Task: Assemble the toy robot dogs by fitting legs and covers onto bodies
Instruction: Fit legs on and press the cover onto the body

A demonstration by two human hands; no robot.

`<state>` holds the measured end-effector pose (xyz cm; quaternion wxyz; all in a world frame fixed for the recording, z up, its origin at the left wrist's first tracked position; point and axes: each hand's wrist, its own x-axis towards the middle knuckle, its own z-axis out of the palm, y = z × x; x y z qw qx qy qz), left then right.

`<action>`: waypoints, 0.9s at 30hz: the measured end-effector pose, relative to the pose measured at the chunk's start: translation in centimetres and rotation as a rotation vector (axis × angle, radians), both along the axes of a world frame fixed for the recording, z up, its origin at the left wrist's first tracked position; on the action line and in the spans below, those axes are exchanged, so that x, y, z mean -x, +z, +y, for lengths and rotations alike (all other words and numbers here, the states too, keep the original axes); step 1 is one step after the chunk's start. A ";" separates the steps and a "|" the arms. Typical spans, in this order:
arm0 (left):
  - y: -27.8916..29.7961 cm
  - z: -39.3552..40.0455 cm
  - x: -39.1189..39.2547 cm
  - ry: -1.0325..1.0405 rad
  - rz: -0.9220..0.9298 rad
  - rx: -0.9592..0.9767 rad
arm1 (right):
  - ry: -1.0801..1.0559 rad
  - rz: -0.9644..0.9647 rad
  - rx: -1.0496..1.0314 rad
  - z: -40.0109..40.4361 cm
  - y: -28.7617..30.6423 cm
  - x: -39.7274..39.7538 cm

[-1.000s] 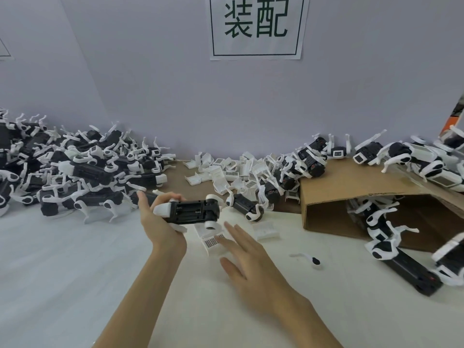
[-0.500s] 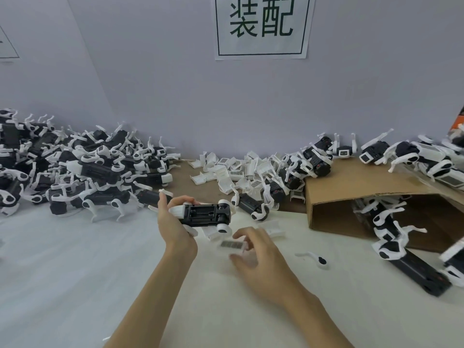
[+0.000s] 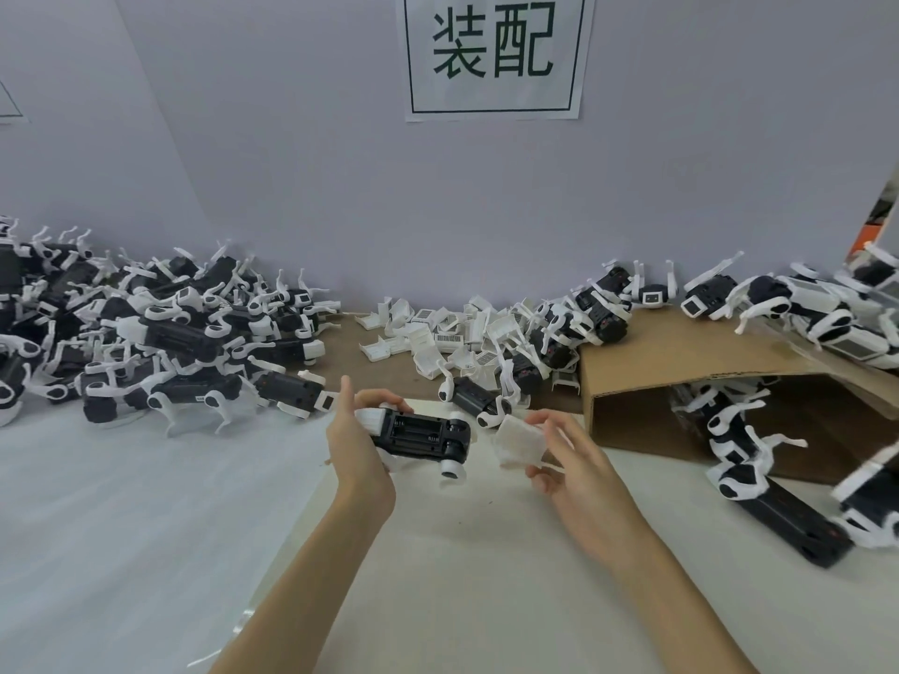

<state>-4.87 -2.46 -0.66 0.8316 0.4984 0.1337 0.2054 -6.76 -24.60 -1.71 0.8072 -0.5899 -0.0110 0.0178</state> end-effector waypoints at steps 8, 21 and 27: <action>0.0 -1.9 0.9 -0.083 -0.003 -0.157 | -0.005 0.084 -0.114 -0.8 0.0 -0.3; 0.1 -4.4 2.1 -0.149 -0.005 -0.293 | -0.265 -0.421 0.437 1.5 -0.2 1.3; 0.4 -4.8 2.3 -0.210 -0.019 -0.305 | -0.281 -0.600 1.039 4.0 -2.3 1.5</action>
